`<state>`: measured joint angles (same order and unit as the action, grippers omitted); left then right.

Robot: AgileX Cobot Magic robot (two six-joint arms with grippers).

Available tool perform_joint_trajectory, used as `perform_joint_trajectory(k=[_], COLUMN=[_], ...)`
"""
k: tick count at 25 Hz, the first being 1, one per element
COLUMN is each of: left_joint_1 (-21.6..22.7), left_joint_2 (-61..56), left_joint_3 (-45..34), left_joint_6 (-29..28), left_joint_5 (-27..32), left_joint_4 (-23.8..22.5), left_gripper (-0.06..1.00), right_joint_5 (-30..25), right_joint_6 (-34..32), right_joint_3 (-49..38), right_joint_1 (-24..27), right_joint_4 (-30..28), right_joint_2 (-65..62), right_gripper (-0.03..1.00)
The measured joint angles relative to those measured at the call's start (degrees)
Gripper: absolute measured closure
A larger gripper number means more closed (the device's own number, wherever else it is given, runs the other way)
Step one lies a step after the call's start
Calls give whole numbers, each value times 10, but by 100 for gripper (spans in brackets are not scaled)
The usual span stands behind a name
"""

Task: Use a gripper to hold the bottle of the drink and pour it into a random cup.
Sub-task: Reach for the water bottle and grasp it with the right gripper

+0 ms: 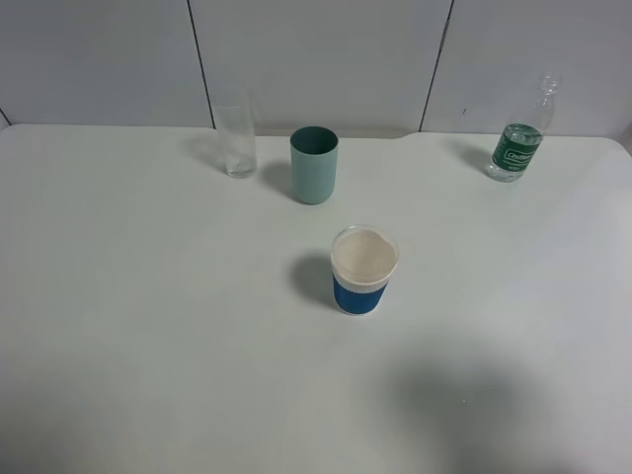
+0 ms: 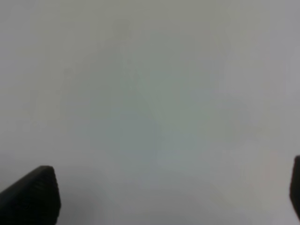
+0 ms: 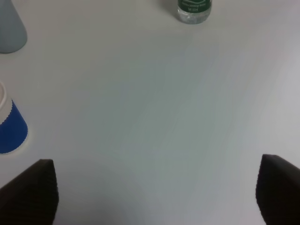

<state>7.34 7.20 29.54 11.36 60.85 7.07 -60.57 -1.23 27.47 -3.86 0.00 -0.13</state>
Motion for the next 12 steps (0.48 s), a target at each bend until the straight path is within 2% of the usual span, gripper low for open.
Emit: perform_joint_trajectory(k=[12], left_joint_1=[0], left_joint_2=[0], left_joint_3=[0], left_joint_6=[0], left_joint_5=[0], left_joint_4=[0], left_gripper=[-5], right_joint_5=[0], right_joint_6=[0], right_joint_3=[0], right_joint_1=[0], right_joint_4=[0], right_joint_2=[0], right_gripper=[13])
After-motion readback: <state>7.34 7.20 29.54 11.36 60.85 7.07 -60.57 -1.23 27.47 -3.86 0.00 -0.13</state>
